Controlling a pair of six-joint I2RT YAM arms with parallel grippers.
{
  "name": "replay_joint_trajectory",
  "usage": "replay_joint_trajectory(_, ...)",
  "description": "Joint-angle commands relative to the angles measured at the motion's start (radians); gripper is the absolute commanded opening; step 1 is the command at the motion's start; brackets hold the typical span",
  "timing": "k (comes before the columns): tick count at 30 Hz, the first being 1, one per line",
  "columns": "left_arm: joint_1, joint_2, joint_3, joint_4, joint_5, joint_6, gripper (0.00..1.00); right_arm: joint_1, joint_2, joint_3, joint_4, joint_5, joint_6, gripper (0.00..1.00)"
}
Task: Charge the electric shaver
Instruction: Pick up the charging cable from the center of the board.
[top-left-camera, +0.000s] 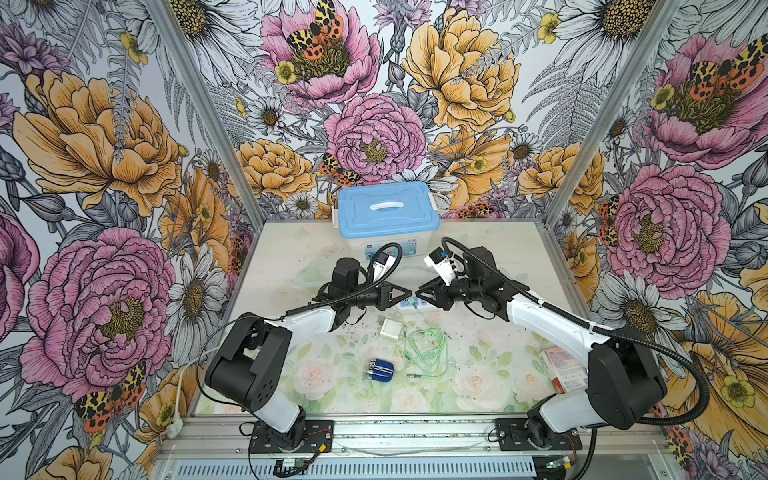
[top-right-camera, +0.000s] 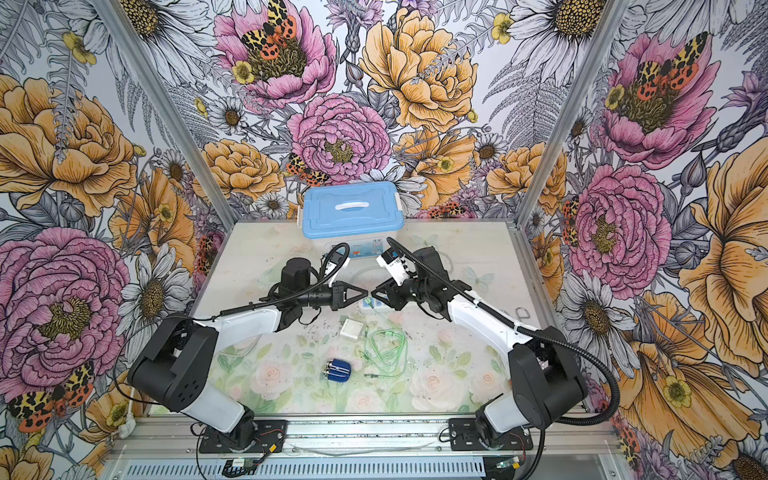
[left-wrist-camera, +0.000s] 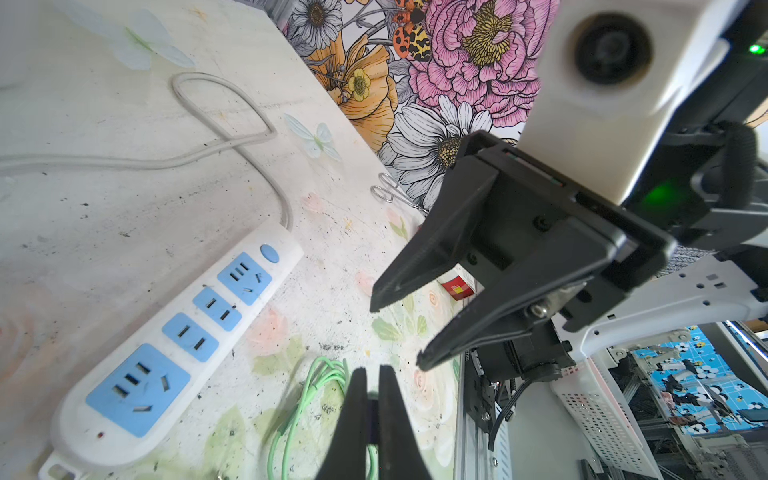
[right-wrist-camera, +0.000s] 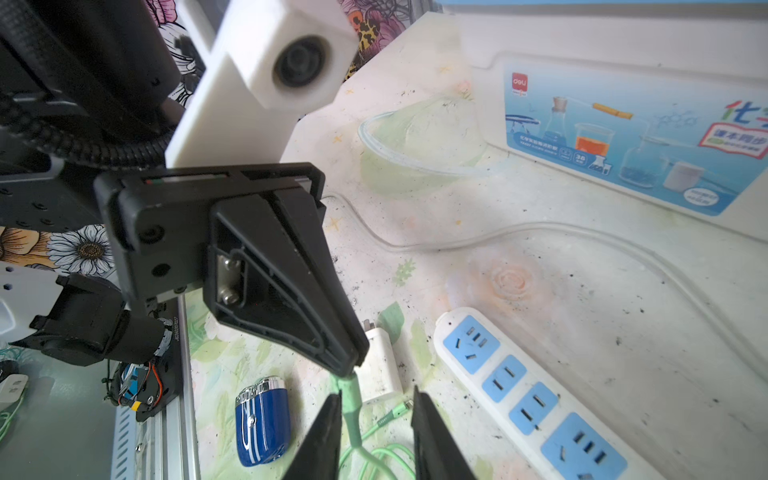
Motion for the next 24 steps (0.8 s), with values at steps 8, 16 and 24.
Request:
replay_joint_trajectory(8, 0.014, -0.025, -0.003, 0.001, 0.054, -0.003, 0.0, -0.036, 0.04, -0.028, 0.028, -0.242, -0.01, 0.33)
replay_joint_trajectory(16, 0.012, -0.036, 0.012, -0.017, 0.069, -0.005, 0.0, -0.025, 0.098, 0.014, 0.03, -0.277, -0.047, 0.32)
replay_joint_trajectory(24, 0.003, -0.036, 0.029, -0.025, 0.075, -0.01, 0.0, -0.005, 0.144, 0.038, 0.043, -0.281, -0.057, 0.3)
